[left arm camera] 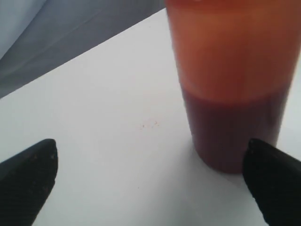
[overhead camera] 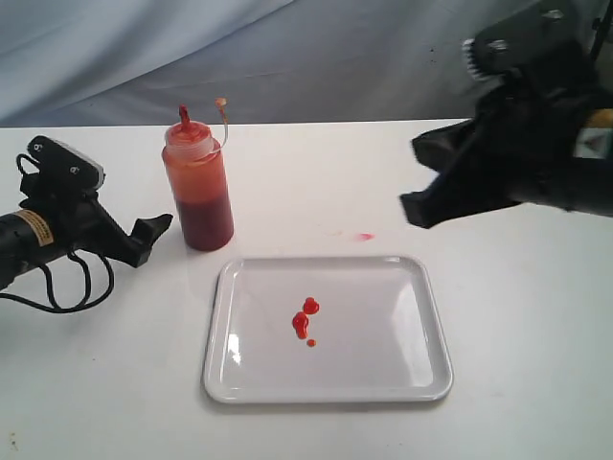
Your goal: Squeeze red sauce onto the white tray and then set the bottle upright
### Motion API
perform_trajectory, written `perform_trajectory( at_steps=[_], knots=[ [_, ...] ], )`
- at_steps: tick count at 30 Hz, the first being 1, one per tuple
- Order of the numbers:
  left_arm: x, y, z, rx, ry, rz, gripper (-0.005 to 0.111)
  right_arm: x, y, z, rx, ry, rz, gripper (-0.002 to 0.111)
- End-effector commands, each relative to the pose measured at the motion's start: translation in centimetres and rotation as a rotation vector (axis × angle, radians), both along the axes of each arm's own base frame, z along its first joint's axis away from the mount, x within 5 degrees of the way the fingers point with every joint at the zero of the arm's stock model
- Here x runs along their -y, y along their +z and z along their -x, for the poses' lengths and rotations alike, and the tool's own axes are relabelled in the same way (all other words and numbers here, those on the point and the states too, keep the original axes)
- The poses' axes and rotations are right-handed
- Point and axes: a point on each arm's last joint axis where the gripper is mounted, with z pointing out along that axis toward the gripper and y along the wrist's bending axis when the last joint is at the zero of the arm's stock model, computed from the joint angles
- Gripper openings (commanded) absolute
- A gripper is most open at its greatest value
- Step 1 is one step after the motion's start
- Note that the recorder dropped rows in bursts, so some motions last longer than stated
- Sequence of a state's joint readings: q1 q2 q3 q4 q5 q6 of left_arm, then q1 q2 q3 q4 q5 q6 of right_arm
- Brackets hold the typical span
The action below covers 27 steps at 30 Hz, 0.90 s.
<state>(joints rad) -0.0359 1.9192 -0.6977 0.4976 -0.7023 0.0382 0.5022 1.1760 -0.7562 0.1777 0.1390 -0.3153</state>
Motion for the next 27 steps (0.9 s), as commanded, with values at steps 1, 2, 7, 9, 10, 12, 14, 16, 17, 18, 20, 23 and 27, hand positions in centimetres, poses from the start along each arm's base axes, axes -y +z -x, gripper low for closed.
perform_trajectory(
  at_steps=[1, 2, 7, 9, 10, 12, 14, 16, 17, 18, 20, 23, 27],
  knots=[
    [0.6, 3.2, 1.4, 0.074, -0.063, 0.052, 0.105, 4.1, 2.1, 4.7, 0.201, -0.075, -0.097, 0.0],
    [0.8, 5.2, 2.1, 0.116, -0.069, 0.123, 0.105, 4.9, 2.9, 6.4, 0.265, -0.082, -0.137, 0.0],
    [1.8, 13.1, 6.3, 0.221, -0.15, 0.368, 0.105, 6.9, 5.1, 10.6, 0.442, -0.087, -0.24, 0.0],
    [2.1, 15.2, 7.7, 0.256, -0.194, 0.403, 0.105, 7.1, 5.4, 11.0, 0.459, -0.087, -0.248, 0.0],
    [2.3, 16.2, 8.4, 0.282, -0.223, 0.419, 0.105, 7.2, 5.4, 11.0, 0.463, -0.087, -0.25, 0.0],
    [2.5, 18.0, 9.9, 0.328, -0.269, 0.448, 0.105, 7.2, 5.4, 11.1, 0.463, -0.087, -0.251, 0.0],
    [2.6, 19.8, 11.4, 0.377, -0.307, 0.489, 0.105, 7.2, 5.3, 11.1, 0.455, -0.085, -0.247, 0.0],
    [2.7, 21.1, 12.7, 0.41, -0.332, 0.529, 0.105, 7.2, 5.3, 11.1, 0.438, -0.091, -0.27, 0.0],
    [2.7, 21.7, 13.3, 0.424, -0.345, 0.546, 0.105, 7.2, 5.3, 11.1, 0.438, -0.091, -0.27, 0.0],
    [2.8, 22.3, 14.0, 0.434, -0.363, 0.566, 0.105, 7.2, 5.3, 11.1, 0.438, -0.091, -0.27, 0.0],
    [2.9, 23.1, 15.2, 0.447, -0.39, 0.586, 0.105, 7.2, 5.3, 11.1, 0.438, -0.091, -0.27, 0.0],
    [3.1, 23.8, 16.7, 0.452, -0.43, 0.567, 0.105, 7.2, 5.3, 11.1, 0.438, -0.091, -0.27, 0.0],
    [3.7, 24.4, 19.0, 0.427, -0.537, 0.572, 0.105, 7.2, 5.3, 11.1, 0.438, -0.091, -0.27, 0.0]
  ],
)
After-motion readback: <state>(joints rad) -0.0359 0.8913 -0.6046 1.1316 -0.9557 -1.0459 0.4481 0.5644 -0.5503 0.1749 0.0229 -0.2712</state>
